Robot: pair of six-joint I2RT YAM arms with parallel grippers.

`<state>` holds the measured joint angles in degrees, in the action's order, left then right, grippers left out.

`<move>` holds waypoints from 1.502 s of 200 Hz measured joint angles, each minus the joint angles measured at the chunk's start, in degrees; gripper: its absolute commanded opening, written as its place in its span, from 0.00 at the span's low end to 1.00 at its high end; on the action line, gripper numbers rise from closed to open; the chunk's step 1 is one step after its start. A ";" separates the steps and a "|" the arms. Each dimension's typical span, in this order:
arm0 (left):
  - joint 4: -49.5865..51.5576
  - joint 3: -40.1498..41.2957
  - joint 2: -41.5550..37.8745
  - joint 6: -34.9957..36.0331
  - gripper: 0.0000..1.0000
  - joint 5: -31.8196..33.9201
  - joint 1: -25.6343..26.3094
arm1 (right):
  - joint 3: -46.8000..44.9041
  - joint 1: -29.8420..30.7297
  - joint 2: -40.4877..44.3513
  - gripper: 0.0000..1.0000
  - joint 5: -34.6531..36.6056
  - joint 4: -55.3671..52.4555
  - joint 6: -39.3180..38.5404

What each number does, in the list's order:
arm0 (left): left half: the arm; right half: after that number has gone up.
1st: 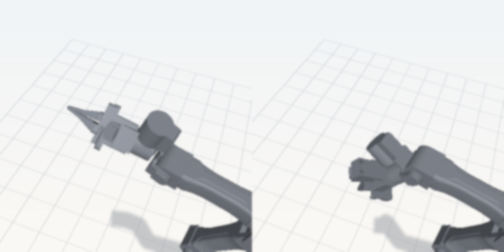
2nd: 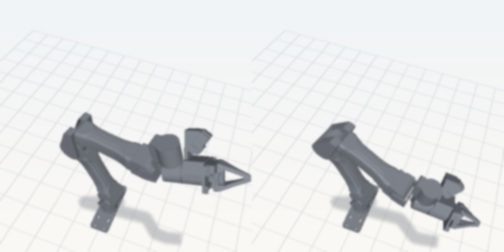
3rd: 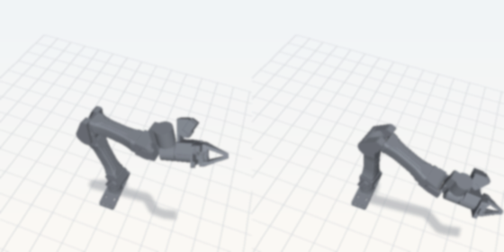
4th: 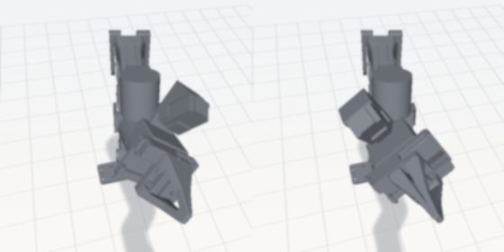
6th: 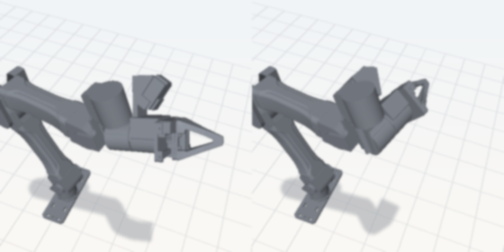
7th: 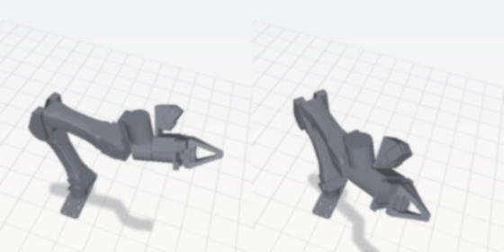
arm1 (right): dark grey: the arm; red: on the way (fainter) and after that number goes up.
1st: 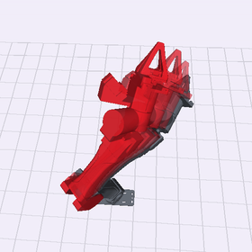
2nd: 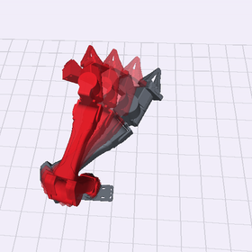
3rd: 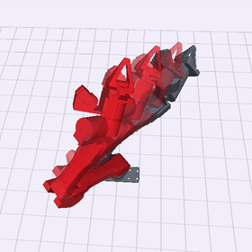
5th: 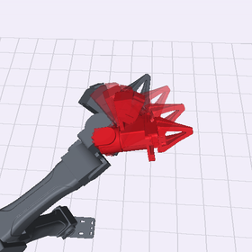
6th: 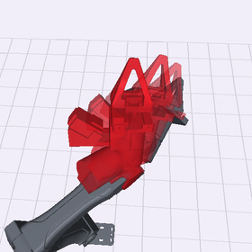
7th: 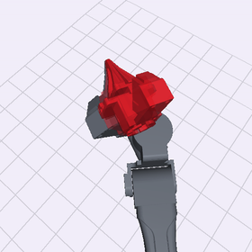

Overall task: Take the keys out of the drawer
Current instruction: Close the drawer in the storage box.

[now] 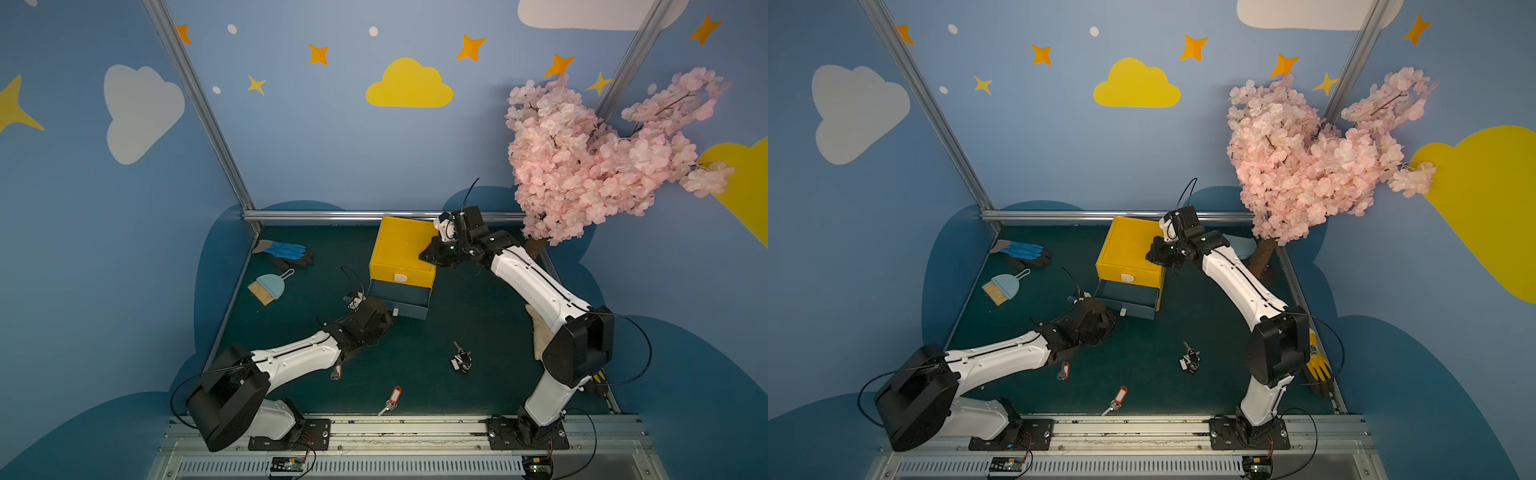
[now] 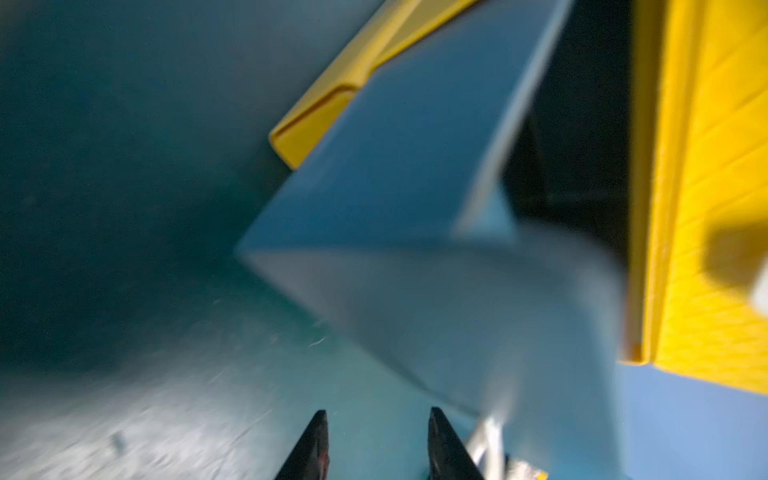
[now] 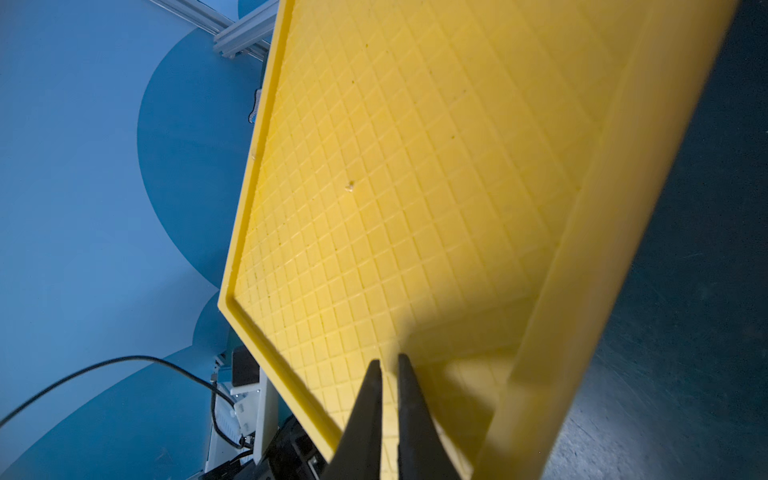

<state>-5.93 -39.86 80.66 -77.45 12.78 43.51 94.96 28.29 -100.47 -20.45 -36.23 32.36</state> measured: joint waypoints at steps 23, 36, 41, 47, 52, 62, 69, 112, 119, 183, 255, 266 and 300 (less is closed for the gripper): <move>-2.51 -2.67 2.82 0.90 0.41 -1.22 -2.03 | -0.15 -0.17 0.00 0.04 -0.17 0.02 -0.26; -3.82 -4.33 4.81 1.14 0.40 -2.12 -3.32 | -0.17 -0.22 0.00 0.04 -0.26 0.04 -0.35; -4.31 -4.90 5.60 1.16 0.40 -2.43 -3.67 | -0.17 -0.26 0.00 0.04 -0.35 0.04 -0.39; -4.76 -5.62 6.56 1.16 0.40 -2.80 -4.09 | -0.17 -0.35 0.00 0.04 -0.48 0.04 -0.46; -4.92 -6.23 7.28 1.16 0.40 -3.04 -4.35 | -0.17 -0.42 -0.02 0.04 -0.68 0.04 -0.46; -5.44 -7.41 8.72 1.16 0.40 -3.43 -4.70 | -0.17 -0.57 -0.02 0.04 -0.90 0.02 -0.48; -5.77 -8.09 9.64 1.14 0.40 -3.61 -4.85 | -0.17 -0.79 -0.02 0.04 -0.83 0.02 -0.50; -7.04 -9.68 13.46 -1.49 0.40 -4.50 -4.98 | -0.02 -1.90 -0.39 0.04 -1.64 0.07 -1.01; -7.02 -9.68 13.94 -2.45 0.40 -4.20 -4.98 | 0.15 -1.92 -0.55 0.04 -1.64 0.07 -1.14; -8.37 -9.75 16.22 -11.87 0.42 -6.43 -4.81 | 1.51 -2.45 -2.01 0.04 -3.34 0.00 -1.62; -13.73 -8.13 19.69 -18.67 0.42 -5.95 -4.11 | 5.68 -2.69 -5.29 0.04 -3.93 -1.05 -2.78; -14.60 -8.13 21.33 -19.56 0.42 -6.16 -4.13 | 5.81 -2.73 -5.38 0.03 -3.76 -1.07 -3.02; -15.04 -8.72 22.40 -20.92 0.42 -6.32 -4.07 | 6.03 -2.80 -5.55 0.03 -3.76 -1.18 -3.69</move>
<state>-20.97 -48.58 103.07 -98.37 6.46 39.44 100.99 25.50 -106.02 -24.21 -37.41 28.67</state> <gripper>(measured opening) 0.419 0.049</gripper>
